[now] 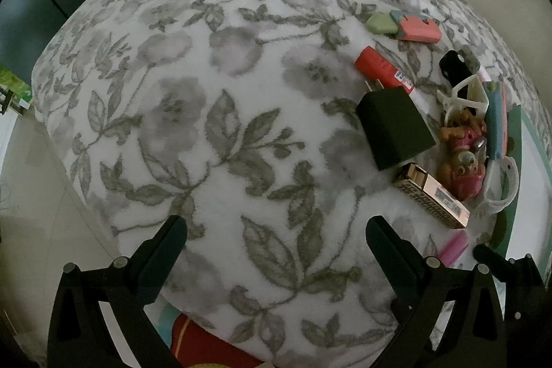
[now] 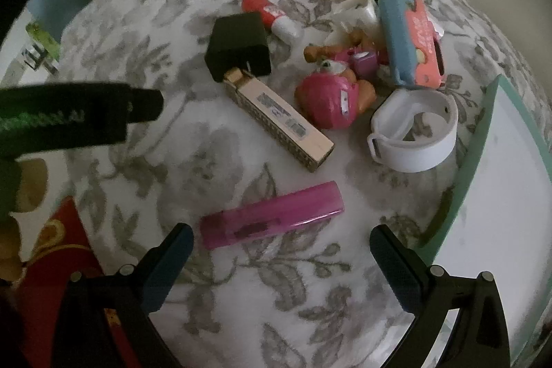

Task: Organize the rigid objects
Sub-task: 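Move the right gripper to the pink lighter and close on it, then lift the pink lighter with the right gripper while the left gripper grasps the gold harmonica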

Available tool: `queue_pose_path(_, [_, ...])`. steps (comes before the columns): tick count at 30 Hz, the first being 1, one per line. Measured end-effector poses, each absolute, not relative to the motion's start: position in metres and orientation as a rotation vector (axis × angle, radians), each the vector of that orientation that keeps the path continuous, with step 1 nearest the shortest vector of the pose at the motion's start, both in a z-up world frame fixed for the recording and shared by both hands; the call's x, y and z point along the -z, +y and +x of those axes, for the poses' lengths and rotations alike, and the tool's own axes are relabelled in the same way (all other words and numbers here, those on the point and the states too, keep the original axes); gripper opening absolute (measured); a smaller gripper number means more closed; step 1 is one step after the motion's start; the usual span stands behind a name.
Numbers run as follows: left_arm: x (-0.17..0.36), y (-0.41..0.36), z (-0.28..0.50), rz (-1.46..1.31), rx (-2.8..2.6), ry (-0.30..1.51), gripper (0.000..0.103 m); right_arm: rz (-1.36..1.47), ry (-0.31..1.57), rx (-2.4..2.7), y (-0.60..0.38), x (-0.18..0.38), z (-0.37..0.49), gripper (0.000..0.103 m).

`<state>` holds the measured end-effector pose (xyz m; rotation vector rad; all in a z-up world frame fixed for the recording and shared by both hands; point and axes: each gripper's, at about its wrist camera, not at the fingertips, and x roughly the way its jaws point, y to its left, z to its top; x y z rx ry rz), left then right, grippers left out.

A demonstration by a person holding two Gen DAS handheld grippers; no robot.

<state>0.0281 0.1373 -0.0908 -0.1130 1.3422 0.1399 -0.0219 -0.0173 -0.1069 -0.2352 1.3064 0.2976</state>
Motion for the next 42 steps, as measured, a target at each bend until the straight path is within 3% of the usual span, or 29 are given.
queue_pose_path(11, [0.092,0.133,0.026,-0.101,-0.143,1.35,0.103,-0.24,1.297,-0.295,-0.015,0.113,-0.019,0.102])
queue_pose_path(16, [0.091,0.131,0.024,-0.096,-0.146,1.35,0.103,-0.236,1.28,-0.299,-0.02,0.103,-0.018,0.093])
queue_pose_path(18, [0.091,0.13,0.024,-0.093,-0.144,1.348,0.103,-0.234,1.269,-0.302,-0.021,0.098,-0.02,0.084])
queue_pose_path(36, [0.075,0.108,0.029,-0.117,-0.087,1.281,0.103,-0.177,1.267,-0.281,-0.036,0.094,-0.018,0.084])
queue_pose_path(42, [0.058,0.095,0.034,-0.12,-0.016,1.234,0.103,-0.061,1.193,-0.257,-0.066,0.066,-0.022,0.084])
